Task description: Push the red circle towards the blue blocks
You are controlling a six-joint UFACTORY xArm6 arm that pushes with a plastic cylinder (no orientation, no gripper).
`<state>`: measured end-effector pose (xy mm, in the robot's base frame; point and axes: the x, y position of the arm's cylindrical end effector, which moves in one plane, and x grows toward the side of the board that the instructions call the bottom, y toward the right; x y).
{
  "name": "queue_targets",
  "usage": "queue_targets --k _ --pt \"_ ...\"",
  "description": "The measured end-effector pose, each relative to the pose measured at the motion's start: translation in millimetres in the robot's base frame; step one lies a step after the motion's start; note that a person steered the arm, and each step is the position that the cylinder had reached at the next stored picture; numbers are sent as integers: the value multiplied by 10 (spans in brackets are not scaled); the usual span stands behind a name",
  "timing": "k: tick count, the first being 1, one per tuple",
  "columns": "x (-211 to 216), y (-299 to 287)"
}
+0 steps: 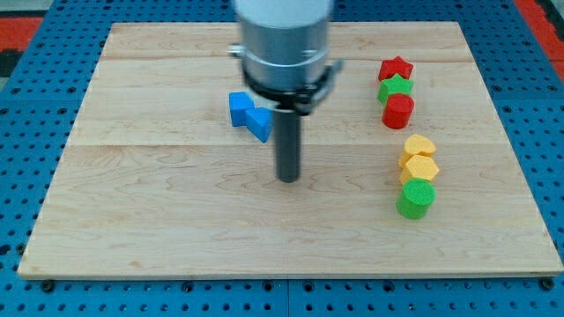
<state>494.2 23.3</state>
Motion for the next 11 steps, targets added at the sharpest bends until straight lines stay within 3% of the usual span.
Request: queue_targets --k 3,4,6,8,9,10,11 --pt "-69 362" --pt "-68 881" --pt "-424 1026" --pt "-773 2021" --pt "-982 1564" --pt "-1017 736" --pt "-955 612"
